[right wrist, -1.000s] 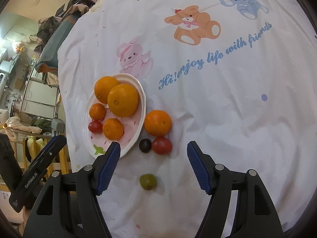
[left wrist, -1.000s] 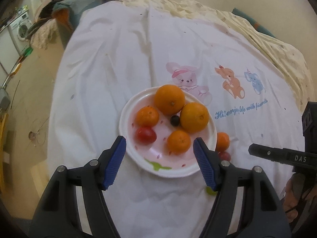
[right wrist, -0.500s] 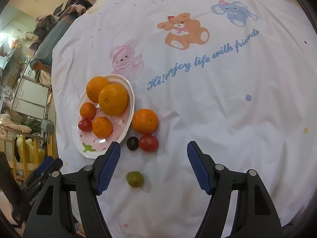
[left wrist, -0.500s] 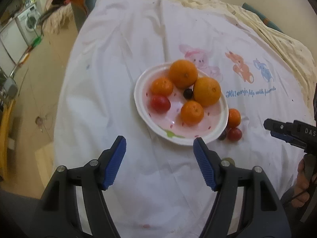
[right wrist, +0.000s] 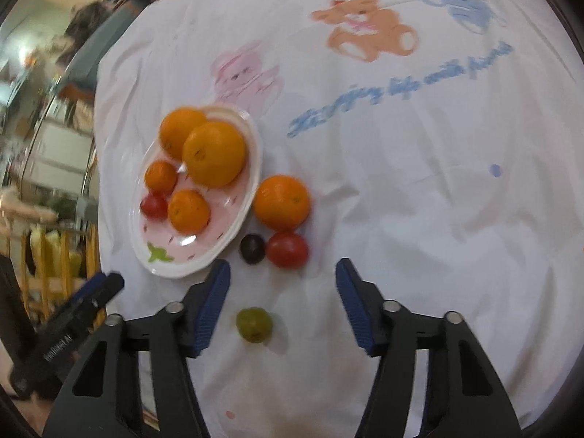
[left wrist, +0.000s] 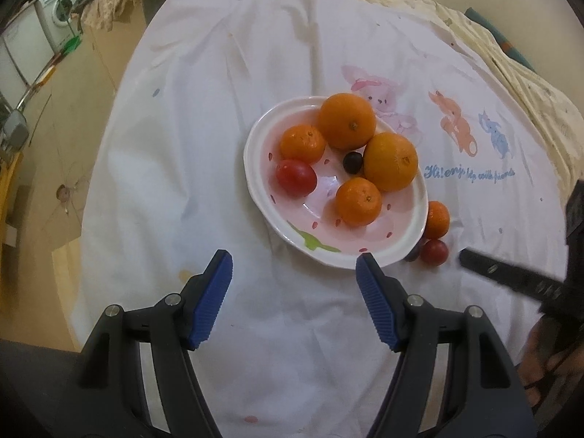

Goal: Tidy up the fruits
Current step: 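Grasp another dark grape beside the plate with the right tool, then grasp the red cherry tomato with the left tool while the right tool holds the grape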

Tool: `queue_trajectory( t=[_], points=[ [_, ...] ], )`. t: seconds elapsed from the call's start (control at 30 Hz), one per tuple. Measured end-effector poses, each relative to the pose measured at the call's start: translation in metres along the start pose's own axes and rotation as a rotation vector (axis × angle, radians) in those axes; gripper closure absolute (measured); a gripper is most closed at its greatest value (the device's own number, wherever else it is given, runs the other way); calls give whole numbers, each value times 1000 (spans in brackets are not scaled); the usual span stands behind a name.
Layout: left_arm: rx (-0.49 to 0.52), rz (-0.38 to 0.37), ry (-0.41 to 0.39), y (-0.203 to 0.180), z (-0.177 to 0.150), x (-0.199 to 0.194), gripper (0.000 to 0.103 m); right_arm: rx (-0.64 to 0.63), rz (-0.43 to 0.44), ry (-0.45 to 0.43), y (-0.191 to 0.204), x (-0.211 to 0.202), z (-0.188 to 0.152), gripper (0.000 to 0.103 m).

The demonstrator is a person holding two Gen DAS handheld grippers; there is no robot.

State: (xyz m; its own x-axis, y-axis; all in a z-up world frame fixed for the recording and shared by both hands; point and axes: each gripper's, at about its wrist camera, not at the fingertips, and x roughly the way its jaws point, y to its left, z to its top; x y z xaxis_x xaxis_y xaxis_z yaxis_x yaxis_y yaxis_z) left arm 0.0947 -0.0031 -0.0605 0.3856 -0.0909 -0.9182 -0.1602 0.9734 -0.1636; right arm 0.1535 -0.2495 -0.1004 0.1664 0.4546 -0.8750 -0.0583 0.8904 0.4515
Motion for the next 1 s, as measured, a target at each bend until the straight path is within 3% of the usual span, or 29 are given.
queue_trajectory(
  t=[0.13, 0.27, 0.47, 0.57, 0.67, 0.7, 1.0],
  points=[
    [-25, -24, 8, 3, 2, -3, 36, -59, 30, 45, 16, 18, -3, 65],
    [-44, -33, 13, 5, 4, -4, 36, -209, -88, 44, 39, 39, -5, 67],
    [-84, -55, 12, 13, 8, -8, 36, -562, -325, 4, 79, 64, -17, 68],
    [-96, -59, 12, 15, 9, -8, 36, -636, -389, 2, 83, 73, -18, 68],
    [-106, -68, 16, 15, 10, -8, 36, -642, -383, 22, 80, 78, -14, 70],
    [-105, -70, 14, 15, 11, -8, 36, -628, -360, 33, 79, 78, -13, 79],
    [-91, -50, 2, 13, 11, -8, 36, -519, -246, 46, 65, 46, -5, 79]
  ],
)
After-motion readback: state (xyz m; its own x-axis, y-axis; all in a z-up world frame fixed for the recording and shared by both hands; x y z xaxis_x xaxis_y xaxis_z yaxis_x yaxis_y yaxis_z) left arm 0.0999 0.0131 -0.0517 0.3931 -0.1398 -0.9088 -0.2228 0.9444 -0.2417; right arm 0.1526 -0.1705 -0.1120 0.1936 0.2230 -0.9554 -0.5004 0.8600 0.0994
